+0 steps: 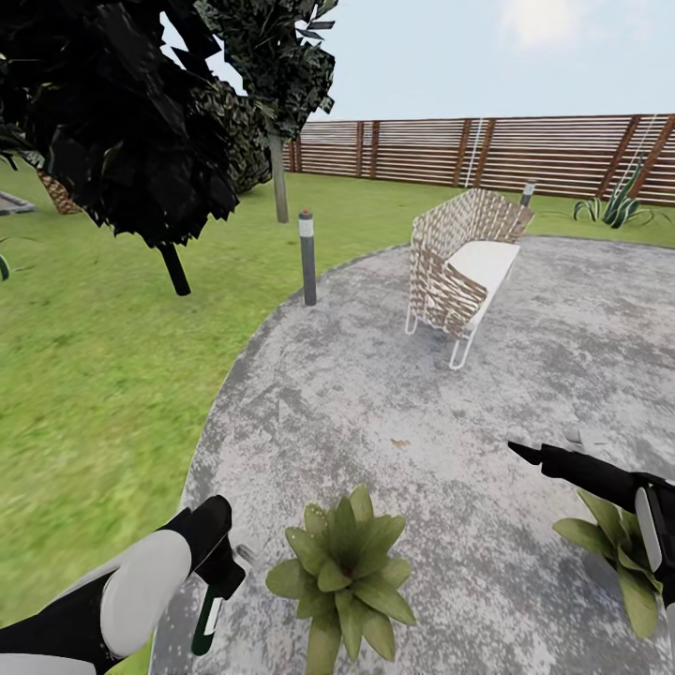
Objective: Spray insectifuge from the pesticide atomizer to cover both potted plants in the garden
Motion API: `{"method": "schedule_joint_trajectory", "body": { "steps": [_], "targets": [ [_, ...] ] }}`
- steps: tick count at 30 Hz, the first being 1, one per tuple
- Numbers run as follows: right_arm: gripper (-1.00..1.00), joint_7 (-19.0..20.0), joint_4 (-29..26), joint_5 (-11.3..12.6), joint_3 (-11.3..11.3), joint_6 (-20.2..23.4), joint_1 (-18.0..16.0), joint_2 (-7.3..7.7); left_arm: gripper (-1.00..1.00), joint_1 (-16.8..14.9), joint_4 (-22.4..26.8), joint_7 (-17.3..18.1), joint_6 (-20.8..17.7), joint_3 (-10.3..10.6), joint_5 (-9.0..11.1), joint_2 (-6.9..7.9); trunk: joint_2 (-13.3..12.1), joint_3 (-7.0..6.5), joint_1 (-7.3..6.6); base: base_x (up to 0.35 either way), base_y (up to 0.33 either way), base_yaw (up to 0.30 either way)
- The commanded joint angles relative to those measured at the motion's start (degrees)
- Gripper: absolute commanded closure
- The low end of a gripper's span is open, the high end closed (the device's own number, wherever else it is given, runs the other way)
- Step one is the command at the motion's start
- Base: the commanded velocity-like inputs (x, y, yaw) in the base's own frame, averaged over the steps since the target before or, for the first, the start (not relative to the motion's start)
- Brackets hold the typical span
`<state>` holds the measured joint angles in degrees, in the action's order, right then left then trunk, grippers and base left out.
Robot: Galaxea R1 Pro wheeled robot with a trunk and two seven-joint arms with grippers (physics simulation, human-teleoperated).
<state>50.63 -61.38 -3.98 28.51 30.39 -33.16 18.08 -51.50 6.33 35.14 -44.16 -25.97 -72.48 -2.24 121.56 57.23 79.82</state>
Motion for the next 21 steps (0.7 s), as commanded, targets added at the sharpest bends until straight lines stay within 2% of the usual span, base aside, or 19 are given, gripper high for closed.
{"method": "schedule_joint_trajectory", "body": {
  "steps": [1, 8, 11, 21],
  "targets": [
    [-1.00, 0.4, -0.1, -0.4, 0.1, 0.3, -0.1, -0.02, 1.00, 0.0, 0.1, 0.5, -0.2, -0.4, -0.6, -0.04, 0.0, 0.06, -0.01, 0.000, 0.000, 0.000],
    [-1.00, 0.4, -0.1, -0.4, 0.1, 0.3, -0.1, 0.00, 1.00, 0.0, -4.5, 0.3, 0.0, -0.5, -0.6, 0.38, 0.0, 0.09, -0.01, 0.000, 0.000, 0.000],
    [-1.00, 0.4, -0.1, -0.4, 0.1, 0.3, -0.1, 0.01, 1.00, 0.0, -4.9, 0.3, 0.0, -0.5, -0.6, 1.10, 0.0, 0.22, -0.01, 0.000, 0.000, 0.018],
    [-1.00, 0.4, -0.1, -0.4, 0.1, 0.3, -0.1, 0.02, 1.00, 0.7, -5.0, 0.1, 0.0, -0.5, -0.6, 1.17, 0.0, 0.95, -0.01, 0.000, 0.000, 0.105]
  ]
}}
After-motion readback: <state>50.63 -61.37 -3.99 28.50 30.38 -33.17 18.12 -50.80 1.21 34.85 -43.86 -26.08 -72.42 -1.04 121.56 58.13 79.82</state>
